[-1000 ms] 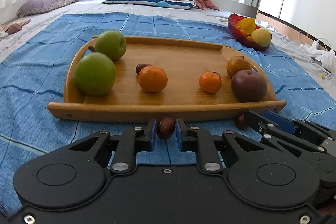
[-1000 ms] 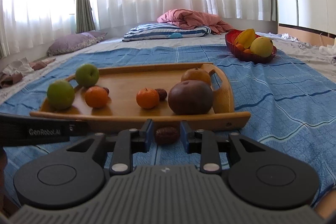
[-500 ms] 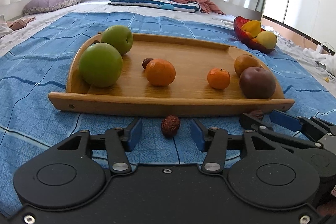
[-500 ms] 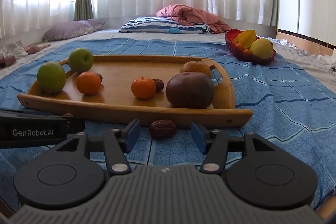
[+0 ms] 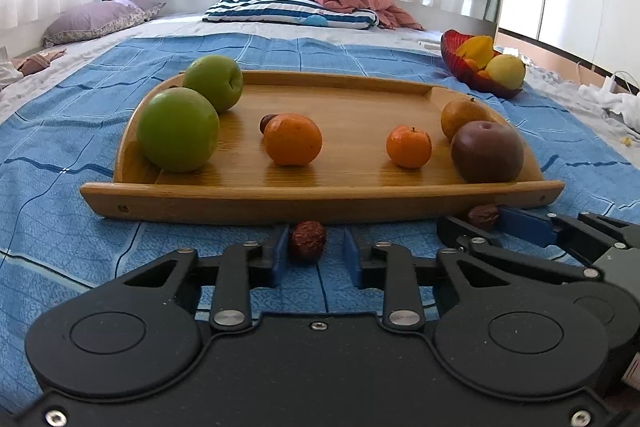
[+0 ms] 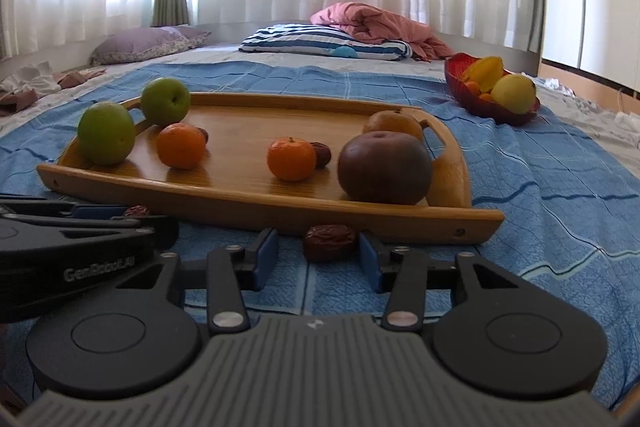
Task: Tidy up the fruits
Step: 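Lift the date with the left gripper while the right carries its date over the tray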
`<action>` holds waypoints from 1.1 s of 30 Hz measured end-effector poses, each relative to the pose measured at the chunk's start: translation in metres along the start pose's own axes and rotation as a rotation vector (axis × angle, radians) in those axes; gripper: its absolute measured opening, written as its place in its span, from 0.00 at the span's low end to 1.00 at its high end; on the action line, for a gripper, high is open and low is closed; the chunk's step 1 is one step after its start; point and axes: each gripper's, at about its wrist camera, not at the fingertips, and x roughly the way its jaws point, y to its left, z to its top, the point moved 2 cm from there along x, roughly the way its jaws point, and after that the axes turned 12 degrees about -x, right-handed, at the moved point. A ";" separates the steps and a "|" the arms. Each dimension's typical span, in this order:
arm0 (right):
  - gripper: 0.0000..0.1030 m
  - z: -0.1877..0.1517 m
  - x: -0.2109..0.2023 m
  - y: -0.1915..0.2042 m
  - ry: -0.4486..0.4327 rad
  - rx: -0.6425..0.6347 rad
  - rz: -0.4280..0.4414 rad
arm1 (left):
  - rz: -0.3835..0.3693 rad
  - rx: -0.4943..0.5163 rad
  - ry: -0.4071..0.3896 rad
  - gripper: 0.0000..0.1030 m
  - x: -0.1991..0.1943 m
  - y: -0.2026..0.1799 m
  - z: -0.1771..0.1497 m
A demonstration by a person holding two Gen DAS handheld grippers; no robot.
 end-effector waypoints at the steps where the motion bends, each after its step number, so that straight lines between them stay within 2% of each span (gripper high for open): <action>1: 0.50 0.000 0.000 0.001 -0.001 -0.005 0.000 | 0.001 0.001 -0.001 0.25 0.000 0.000 0.000; 16: 0.34 0.003 -0.001 0.002 0.007 0.010 0.012 | 0.000 -0.001 0.012 0.18 0.000 0.001 0.004; 33: 0.34 0.015 -0.014 -0.002 -0.026 0.025 0.011 | -0.001 0.008 -0.016 0.17 -0.018 -0.003 0.018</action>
